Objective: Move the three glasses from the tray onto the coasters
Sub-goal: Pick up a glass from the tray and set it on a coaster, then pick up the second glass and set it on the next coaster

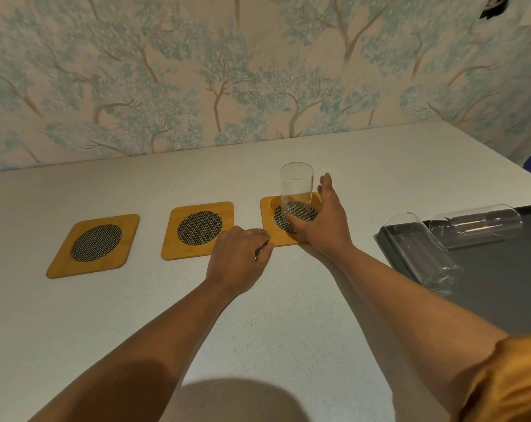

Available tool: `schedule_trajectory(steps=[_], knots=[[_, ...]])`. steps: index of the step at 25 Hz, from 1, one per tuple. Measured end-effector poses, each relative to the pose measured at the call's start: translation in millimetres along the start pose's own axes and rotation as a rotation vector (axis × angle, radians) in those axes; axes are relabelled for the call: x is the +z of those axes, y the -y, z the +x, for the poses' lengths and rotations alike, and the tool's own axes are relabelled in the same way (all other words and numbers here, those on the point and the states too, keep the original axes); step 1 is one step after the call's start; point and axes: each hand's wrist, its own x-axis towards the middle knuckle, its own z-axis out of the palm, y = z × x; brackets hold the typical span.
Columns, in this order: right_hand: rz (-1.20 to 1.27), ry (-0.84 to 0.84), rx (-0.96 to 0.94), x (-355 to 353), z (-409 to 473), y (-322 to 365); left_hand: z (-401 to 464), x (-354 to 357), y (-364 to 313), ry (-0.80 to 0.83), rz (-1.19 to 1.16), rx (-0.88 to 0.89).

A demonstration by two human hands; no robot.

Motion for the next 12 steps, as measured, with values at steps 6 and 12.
schedule_trajectory(steps=[6,12], knots=[[-0.126,-0.069,-0.167,-35.9,-17.2,38.4,3.9,-5.3,-3.9,-0.015,0.080,0.112],[-0.181,-0.213,-0.127,-136.1,-55.4,50.8,0.0,-6.4,-21.3,-0.044,0.220,0.549]])
